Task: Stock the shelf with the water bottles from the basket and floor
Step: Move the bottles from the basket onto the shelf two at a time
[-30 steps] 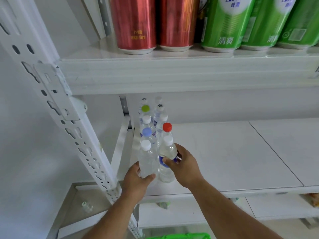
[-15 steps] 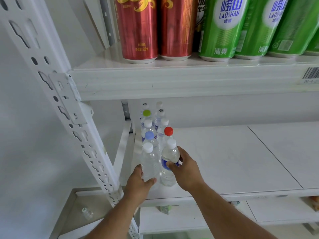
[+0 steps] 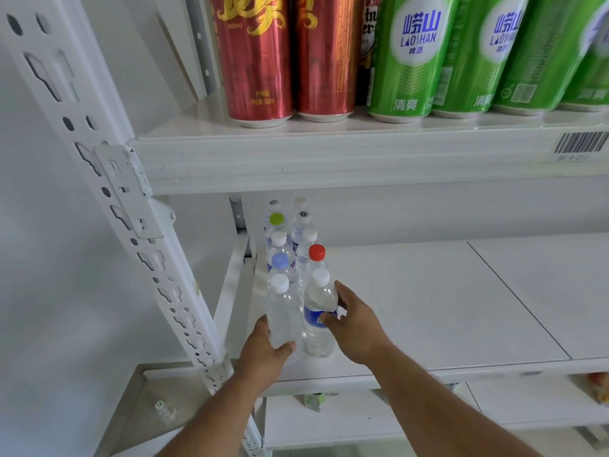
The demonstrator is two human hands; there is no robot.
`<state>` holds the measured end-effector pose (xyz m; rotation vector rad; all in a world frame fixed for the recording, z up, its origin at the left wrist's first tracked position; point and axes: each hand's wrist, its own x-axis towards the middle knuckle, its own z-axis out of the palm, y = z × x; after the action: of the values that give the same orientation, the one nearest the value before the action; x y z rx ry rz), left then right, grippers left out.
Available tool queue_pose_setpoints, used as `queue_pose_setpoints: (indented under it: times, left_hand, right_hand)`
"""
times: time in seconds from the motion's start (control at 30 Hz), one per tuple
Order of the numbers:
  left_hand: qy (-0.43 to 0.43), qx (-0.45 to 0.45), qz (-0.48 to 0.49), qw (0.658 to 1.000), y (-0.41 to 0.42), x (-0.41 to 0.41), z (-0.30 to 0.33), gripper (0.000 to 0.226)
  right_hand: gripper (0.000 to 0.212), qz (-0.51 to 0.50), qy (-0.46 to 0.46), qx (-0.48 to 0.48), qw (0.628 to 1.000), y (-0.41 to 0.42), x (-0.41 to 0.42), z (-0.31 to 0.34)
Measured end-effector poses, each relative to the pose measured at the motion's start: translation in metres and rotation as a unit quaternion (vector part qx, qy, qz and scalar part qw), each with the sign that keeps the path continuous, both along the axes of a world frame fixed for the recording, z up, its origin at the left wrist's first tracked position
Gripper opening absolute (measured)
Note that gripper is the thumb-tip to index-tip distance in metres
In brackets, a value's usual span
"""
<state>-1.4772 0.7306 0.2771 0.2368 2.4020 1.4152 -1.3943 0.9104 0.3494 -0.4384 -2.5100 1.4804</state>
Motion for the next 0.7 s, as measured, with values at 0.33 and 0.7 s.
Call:
queue_pose_setpoints:
  times: [0.33,0.7]
  left_hand:
    - [-0.006,0.012,0.019,1.000,-0.009,0.019,0.003,0.074]
    - [0.125,-0.251,-0.098,0.955,-0.038,0.096,0.007,0.072]
  right_hand:
    - [0.051,-0.020,-0.042,0.004,0.999,-0.006,0.014,-0.001]
    - [0.069,0.041,-0.203,0.236,0.950,-0.032,0.104,-0.028]
